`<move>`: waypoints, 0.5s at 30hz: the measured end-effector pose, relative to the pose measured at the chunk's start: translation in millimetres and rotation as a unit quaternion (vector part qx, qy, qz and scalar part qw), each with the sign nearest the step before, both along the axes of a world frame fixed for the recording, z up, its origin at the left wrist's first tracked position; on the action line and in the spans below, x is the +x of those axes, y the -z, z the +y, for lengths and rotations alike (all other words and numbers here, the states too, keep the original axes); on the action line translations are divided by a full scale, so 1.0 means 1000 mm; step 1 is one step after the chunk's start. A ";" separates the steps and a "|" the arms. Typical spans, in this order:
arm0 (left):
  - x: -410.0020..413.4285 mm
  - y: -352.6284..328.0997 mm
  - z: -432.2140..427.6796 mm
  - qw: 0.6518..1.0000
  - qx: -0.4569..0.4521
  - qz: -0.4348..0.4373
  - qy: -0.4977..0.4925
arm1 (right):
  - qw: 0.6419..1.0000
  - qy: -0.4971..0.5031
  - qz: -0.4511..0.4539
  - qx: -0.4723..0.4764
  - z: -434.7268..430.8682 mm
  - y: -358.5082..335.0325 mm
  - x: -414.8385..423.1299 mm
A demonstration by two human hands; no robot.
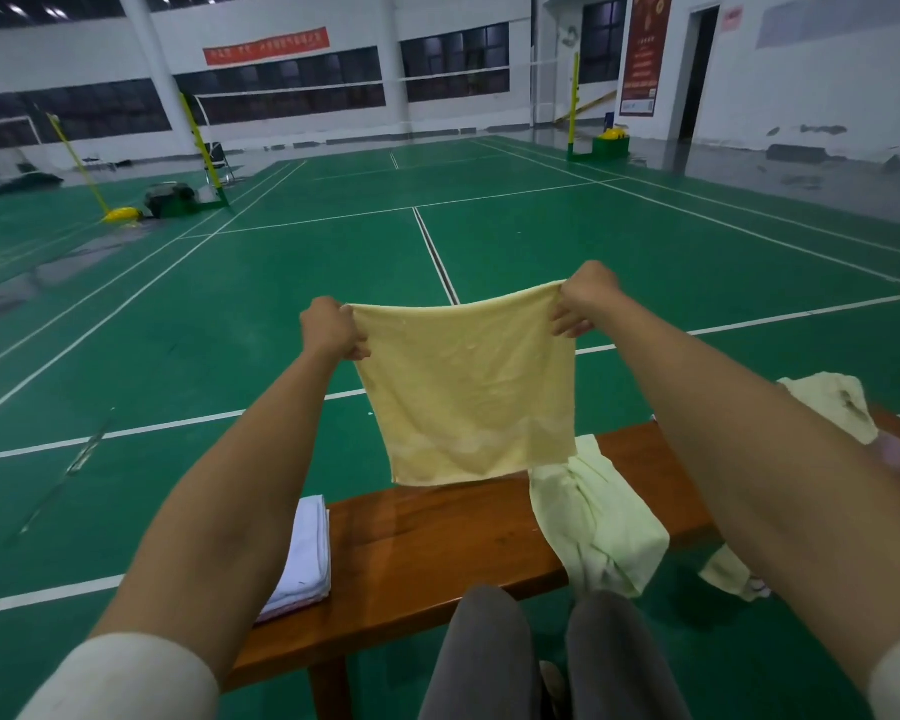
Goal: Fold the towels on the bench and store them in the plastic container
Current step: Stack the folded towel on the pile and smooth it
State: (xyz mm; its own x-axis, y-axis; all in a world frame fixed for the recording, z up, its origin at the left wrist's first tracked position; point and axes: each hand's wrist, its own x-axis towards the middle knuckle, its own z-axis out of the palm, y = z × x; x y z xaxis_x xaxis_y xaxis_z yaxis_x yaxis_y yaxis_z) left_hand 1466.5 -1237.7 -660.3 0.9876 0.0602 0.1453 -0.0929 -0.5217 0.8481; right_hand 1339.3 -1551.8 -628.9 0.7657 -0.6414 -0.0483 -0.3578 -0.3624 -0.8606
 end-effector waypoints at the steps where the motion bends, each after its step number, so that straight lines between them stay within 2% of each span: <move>1: 0.002 0.000 0.001 0.999 -0.043 0.013 -0.002 | 0.999 0.013 -0.015 0.030 0.000 0.002 0.004; 4: 0.011 0.002 0.005 0.992 -0.125 0.030 -0.005 | 0.992 0.031 -0.057 0.108 -0.004 0.010 0.015; 7: 0.016 0.005 0.007 0.987 -0.155 0.024 -0.023 | 0.979 0.031 -0.093 0.179 -0.002 0.016 0.020; 11: 0.019 0.010 0.011 0.991 -0.127 0.007 -0.049 | 0.968 0.018 -0.125 0.219 0.008 0.022 0.023; 15: 0.010 0.016 0.021 0.995 -0.086 0.021 -0.057 | 0.968 0.003 -0.113 0.223 0.011 0.028 0.014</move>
